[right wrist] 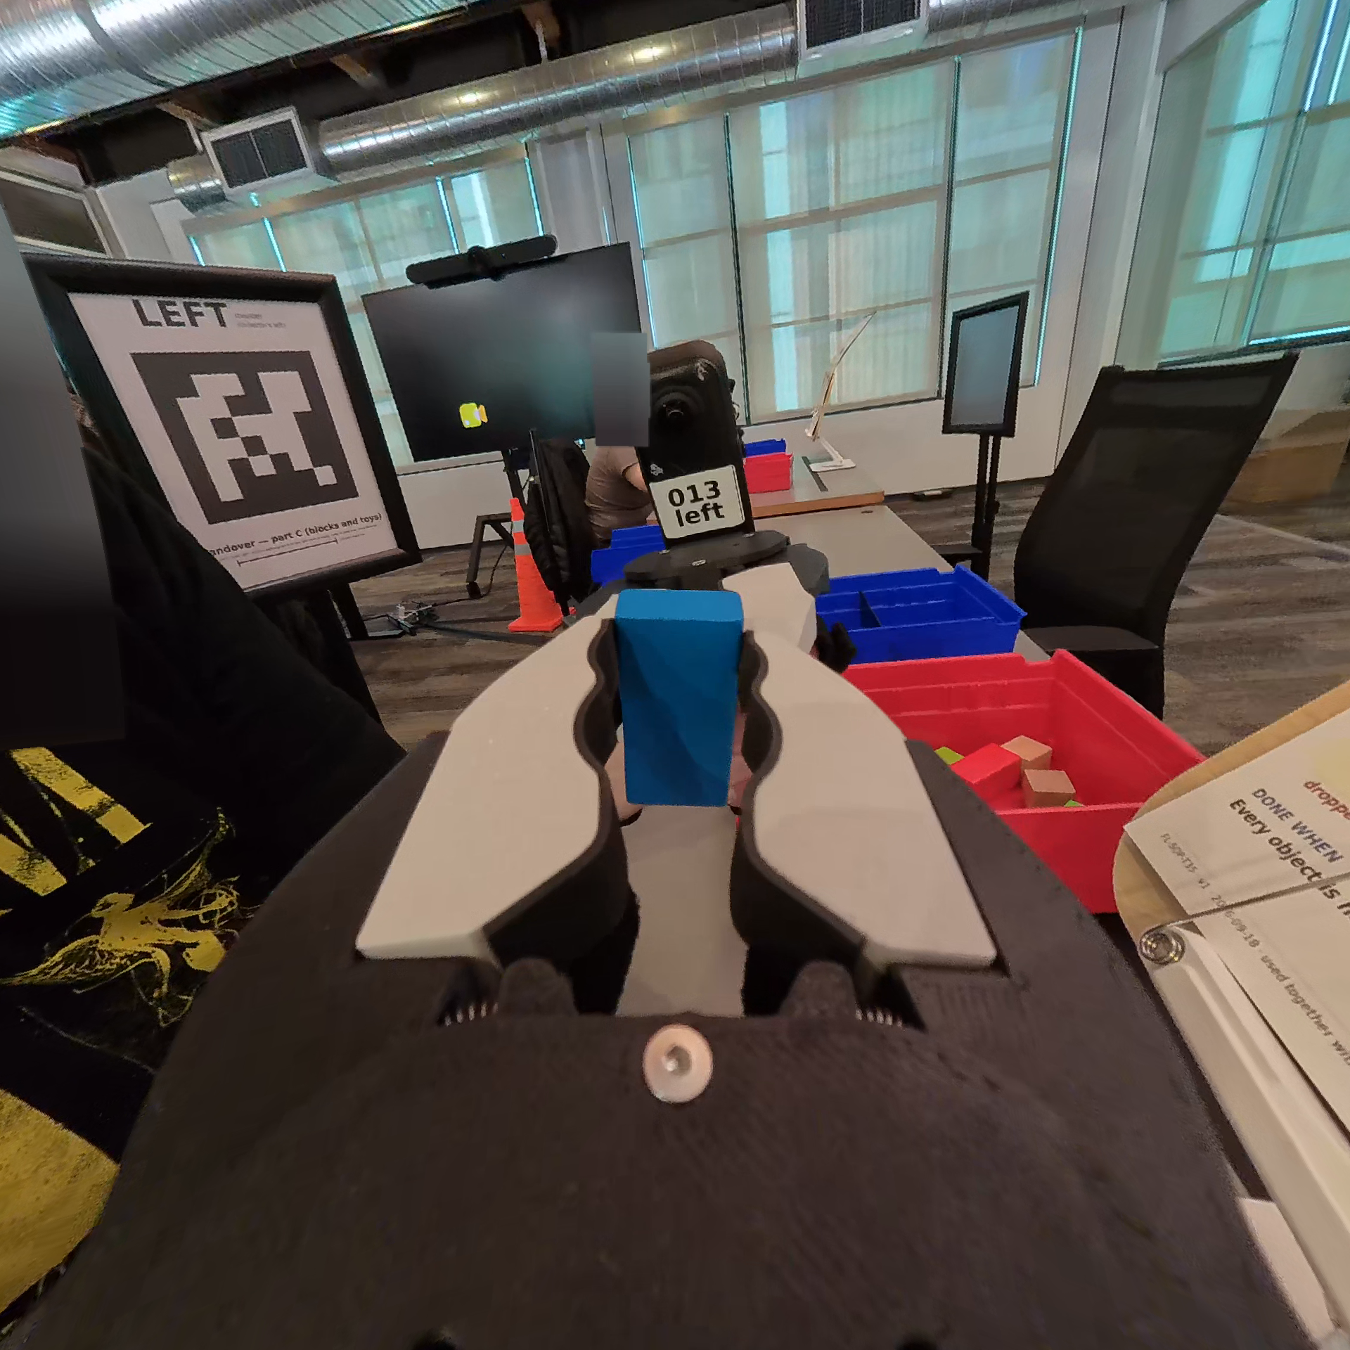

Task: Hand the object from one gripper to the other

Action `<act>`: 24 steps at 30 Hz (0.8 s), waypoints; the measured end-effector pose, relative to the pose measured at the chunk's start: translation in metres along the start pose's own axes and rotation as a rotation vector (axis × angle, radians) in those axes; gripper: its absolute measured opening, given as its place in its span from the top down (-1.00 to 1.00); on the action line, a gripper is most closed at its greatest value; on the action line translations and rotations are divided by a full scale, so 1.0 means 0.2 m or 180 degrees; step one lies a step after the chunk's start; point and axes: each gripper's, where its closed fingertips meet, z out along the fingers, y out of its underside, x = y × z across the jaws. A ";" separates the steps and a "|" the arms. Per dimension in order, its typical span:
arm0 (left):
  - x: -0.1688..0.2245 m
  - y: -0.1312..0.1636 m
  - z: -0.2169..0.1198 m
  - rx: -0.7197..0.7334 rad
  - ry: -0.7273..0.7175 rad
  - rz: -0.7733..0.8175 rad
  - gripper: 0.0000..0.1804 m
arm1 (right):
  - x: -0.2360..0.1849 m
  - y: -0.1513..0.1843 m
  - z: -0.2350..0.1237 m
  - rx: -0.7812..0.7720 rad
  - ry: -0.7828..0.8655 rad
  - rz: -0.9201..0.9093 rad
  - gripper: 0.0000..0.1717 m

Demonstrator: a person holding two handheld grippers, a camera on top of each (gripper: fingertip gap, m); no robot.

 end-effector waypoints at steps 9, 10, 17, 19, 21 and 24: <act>0.00 -0.01 0.00 0.0065 -0.0006 0.0010 0.62 | 0.00 -0.01 0.00 0.0071 0.0024 -0.0040 0.65; 0.00 -0.01 0.00 0.0072 -0.0010 0.0008 0.62 | 0.00 -0.01 0.00 0.0083 0.0027 -0.0035 0.65; -0.01 -0.04 0.01 0.0177 -0.0083 -0.0004 0.62 | 0.01 -0.05 -0.03 0.0180 0.0068 -0.0074 0.65; -0.02 -0.06 0.00 0.0246 -0.0106 -0.0012 0.60 | 0.02 -0.08 -0.05 0.0208 0.0131 -0.0116 0.65; -0.03 -0.08 -0.03 0.0277 -0.0168 -0.0007 0.57 | 0.02 -0.11 -0.09 0.0206 0.0198 -0.0167 0.65; -0.05 -0.11 -0.07 0.0325 -0.0269 0.0023 0.56 | 0.05 -0.21 -0.24 0.0221 0.0495 -0.0314 0.65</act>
